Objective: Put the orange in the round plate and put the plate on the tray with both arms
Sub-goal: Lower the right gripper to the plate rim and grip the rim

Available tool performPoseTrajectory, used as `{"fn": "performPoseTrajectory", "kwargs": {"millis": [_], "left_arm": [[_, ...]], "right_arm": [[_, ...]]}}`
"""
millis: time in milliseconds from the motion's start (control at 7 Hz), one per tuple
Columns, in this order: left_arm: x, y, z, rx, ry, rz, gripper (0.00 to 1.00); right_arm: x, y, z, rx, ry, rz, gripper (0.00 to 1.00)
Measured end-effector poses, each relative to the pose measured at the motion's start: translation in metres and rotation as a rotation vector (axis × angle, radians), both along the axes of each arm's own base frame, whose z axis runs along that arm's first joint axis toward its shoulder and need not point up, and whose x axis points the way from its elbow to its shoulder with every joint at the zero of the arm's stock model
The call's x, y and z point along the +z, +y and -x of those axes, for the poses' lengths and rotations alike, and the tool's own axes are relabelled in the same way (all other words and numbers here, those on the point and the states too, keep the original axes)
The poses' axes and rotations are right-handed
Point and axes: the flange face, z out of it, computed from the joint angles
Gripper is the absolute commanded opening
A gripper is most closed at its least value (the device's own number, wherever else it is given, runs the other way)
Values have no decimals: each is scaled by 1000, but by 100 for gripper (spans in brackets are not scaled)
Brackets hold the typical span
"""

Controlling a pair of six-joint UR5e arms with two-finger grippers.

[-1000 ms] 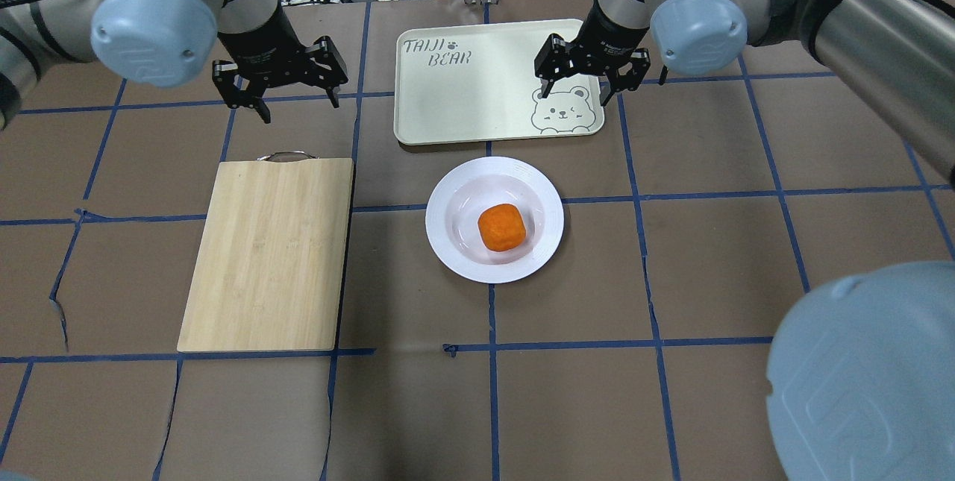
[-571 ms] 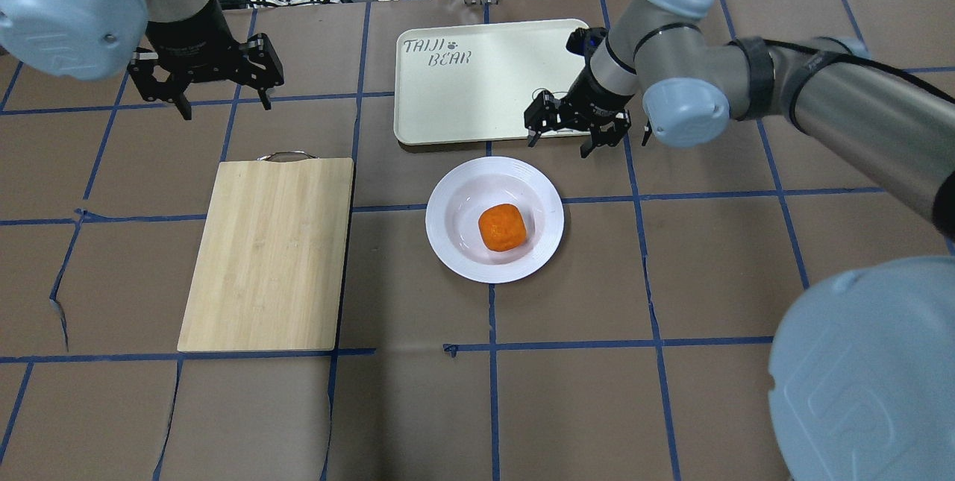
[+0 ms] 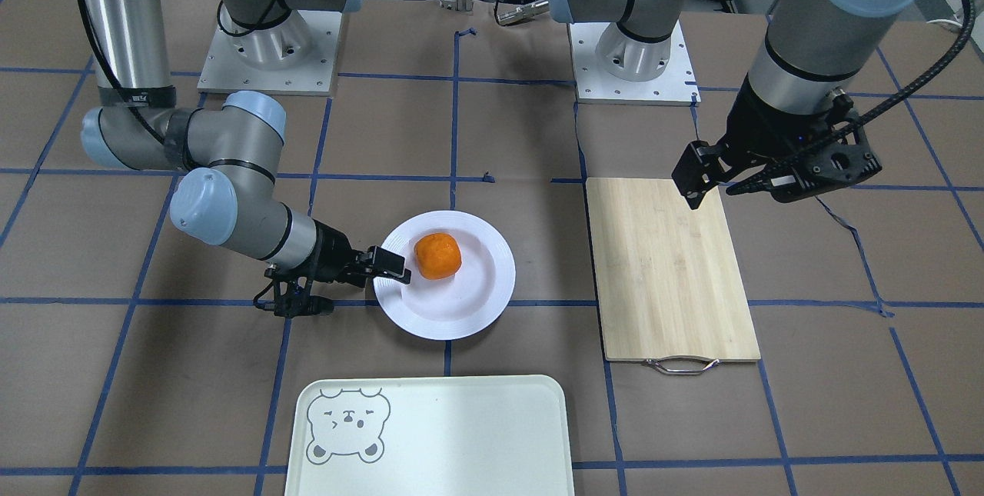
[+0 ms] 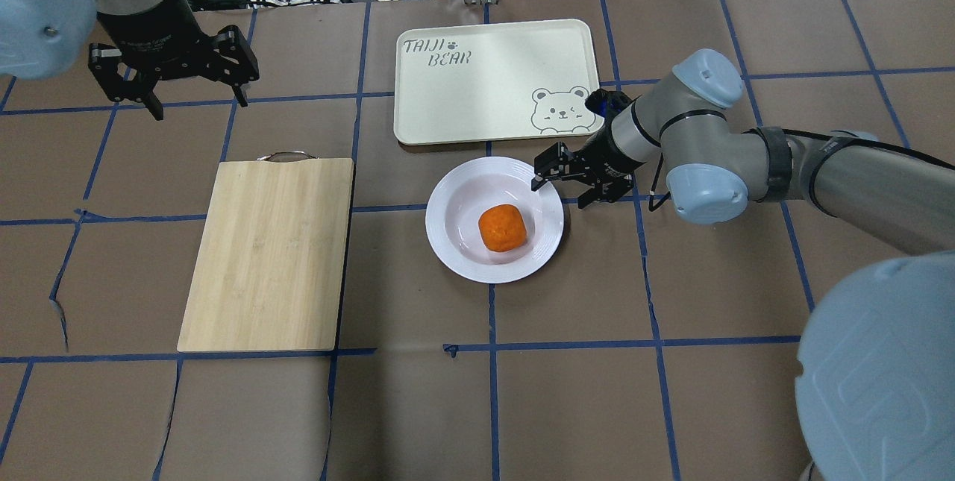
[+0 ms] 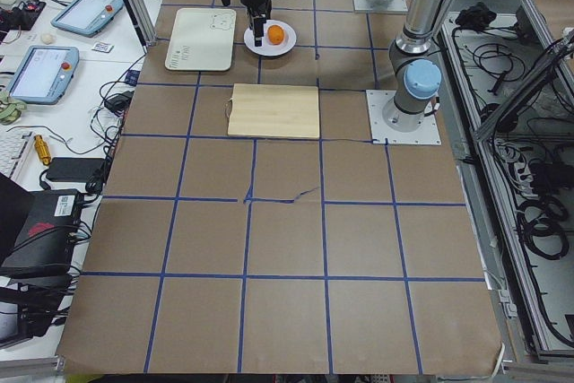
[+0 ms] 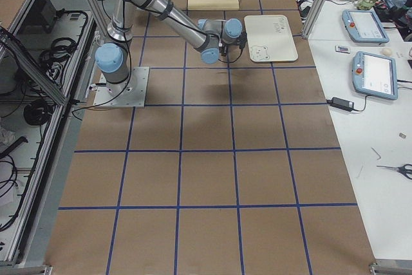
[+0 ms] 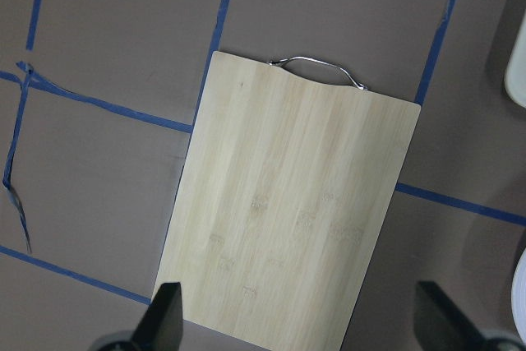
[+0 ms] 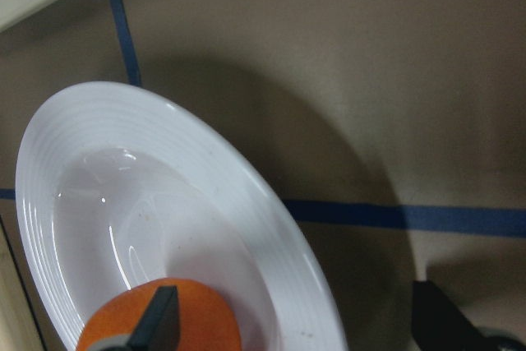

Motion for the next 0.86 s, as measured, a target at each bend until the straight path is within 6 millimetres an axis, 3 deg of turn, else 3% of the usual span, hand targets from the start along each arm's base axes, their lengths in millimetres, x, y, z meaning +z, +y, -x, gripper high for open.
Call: {"fn": "performPoseTrajectory", "kwargs": {"millis": [143,429,857], "left_arm": [[0,0,6,-55,70,1,100],[5,3,8,-111,119,13,100],[6,7,8,-125,128,16,100]], "right_arm": [[-6,11,-2,-5,-23,-3,87],[-10,17,-3,-10,-34,7,52],[-11,18,-4,-20,-29,-8,22]]}}
